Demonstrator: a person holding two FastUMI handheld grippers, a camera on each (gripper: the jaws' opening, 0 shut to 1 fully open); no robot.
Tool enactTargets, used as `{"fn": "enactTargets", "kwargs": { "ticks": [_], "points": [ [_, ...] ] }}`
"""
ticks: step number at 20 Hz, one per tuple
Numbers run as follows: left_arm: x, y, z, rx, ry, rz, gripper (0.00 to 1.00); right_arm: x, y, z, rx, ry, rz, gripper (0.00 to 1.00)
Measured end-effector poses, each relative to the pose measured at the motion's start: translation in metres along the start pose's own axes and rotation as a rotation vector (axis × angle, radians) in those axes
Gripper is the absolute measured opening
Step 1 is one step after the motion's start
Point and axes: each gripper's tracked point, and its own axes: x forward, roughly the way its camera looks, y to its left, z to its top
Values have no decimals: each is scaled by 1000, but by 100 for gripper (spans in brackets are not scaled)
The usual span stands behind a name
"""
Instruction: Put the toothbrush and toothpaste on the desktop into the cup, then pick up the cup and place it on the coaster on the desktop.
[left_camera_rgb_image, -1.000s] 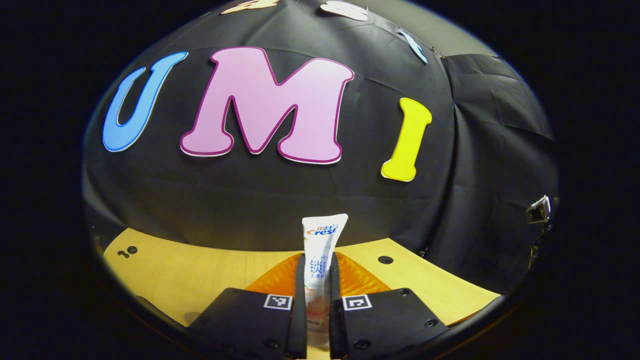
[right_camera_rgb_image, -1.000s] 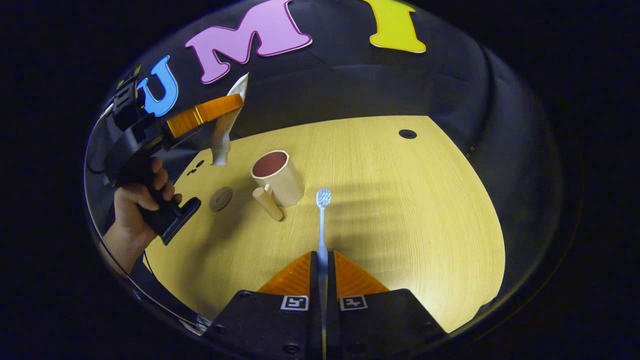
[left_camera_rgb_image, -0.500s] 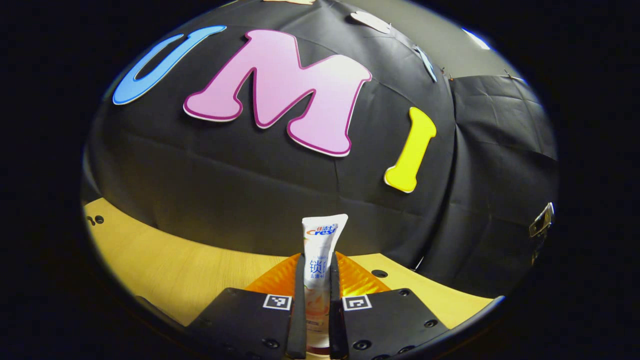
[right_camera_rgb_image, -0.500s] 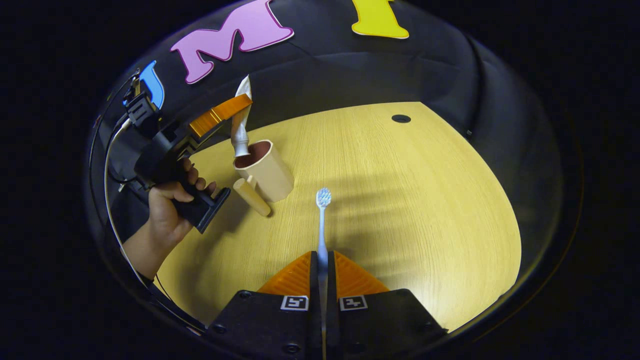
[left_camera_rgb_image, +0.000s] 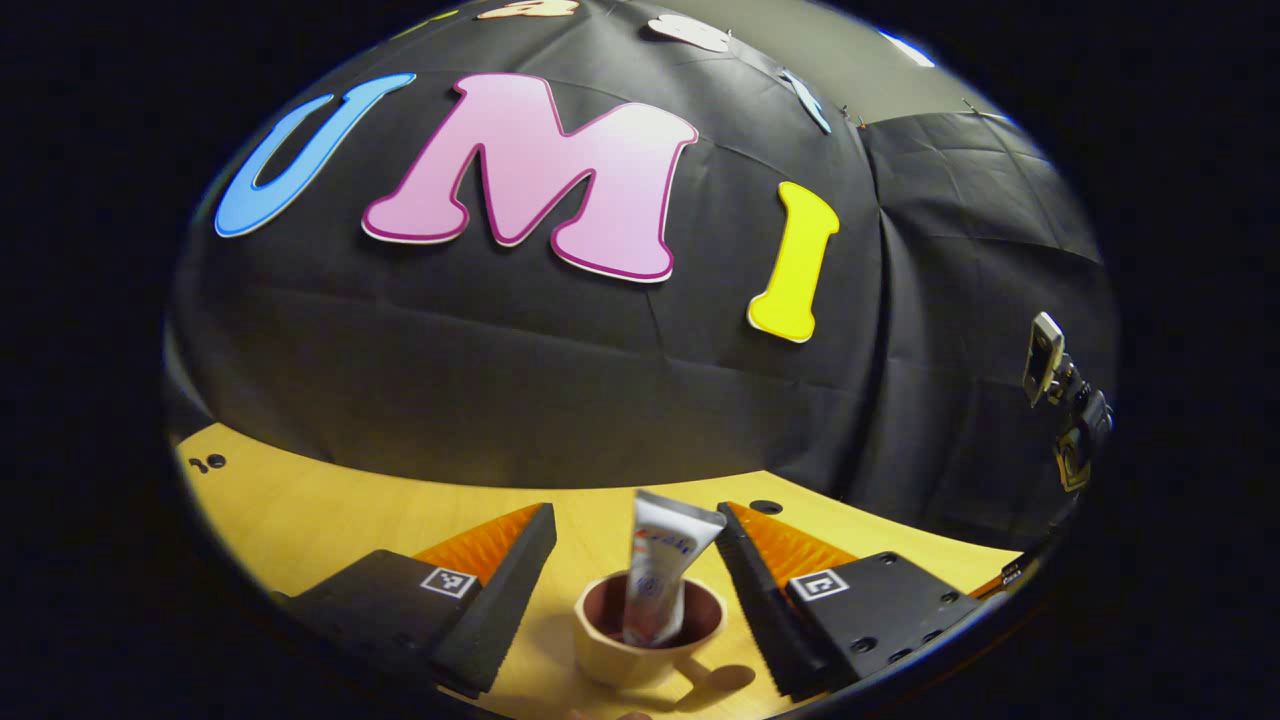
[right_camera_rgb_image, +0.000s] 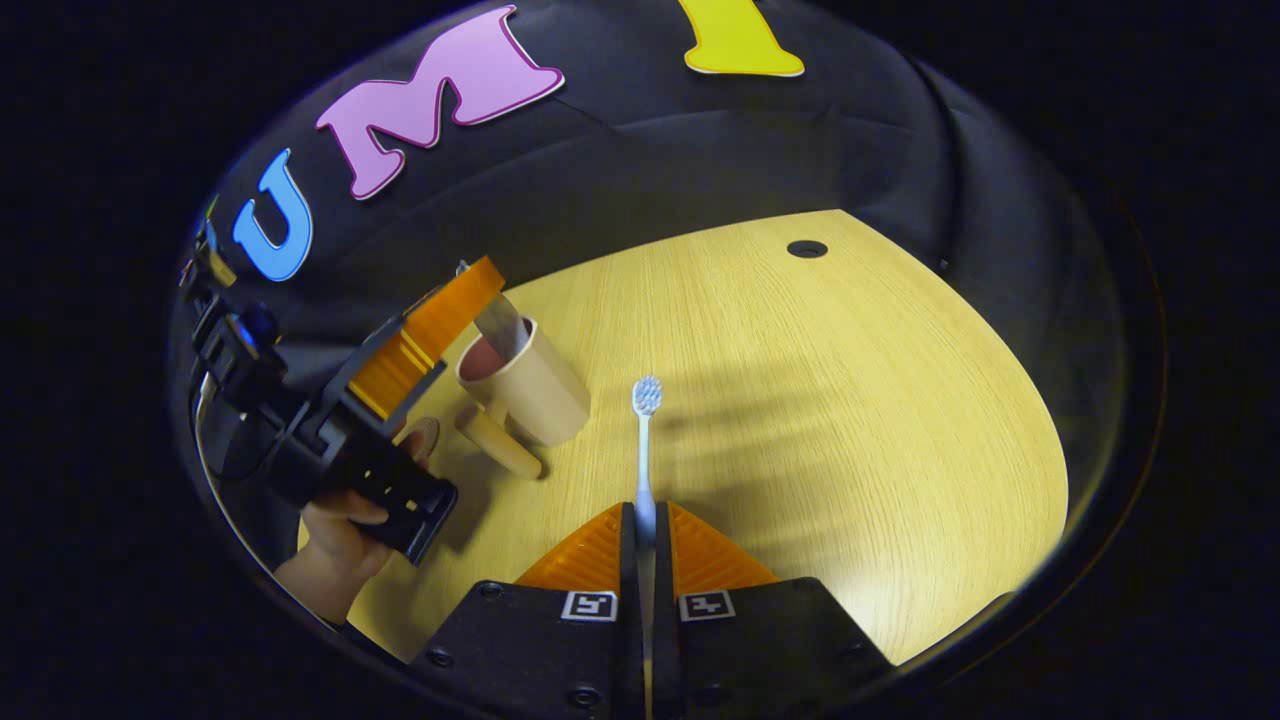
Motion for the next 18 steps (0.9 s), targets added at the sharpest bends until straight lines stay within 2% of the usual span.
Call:
{"fn": "enactTargets", "kwargs": {
  "ticks": [3,9,14,18],
  "points": [
    [-46,2,0,11,22,35,99,5,18,33,-10,-83,45,8],
    [-151,4,-28,-70,150,92,98,7,64,100,-18,-249,157,7],
    [-184,31,-41,-180,187,195,98,13,98,128,-20,-398,237,7],
    [-191,39,-36,-183,172,207,98,26,114,141,-24,-474,263,7]
  ]
}}
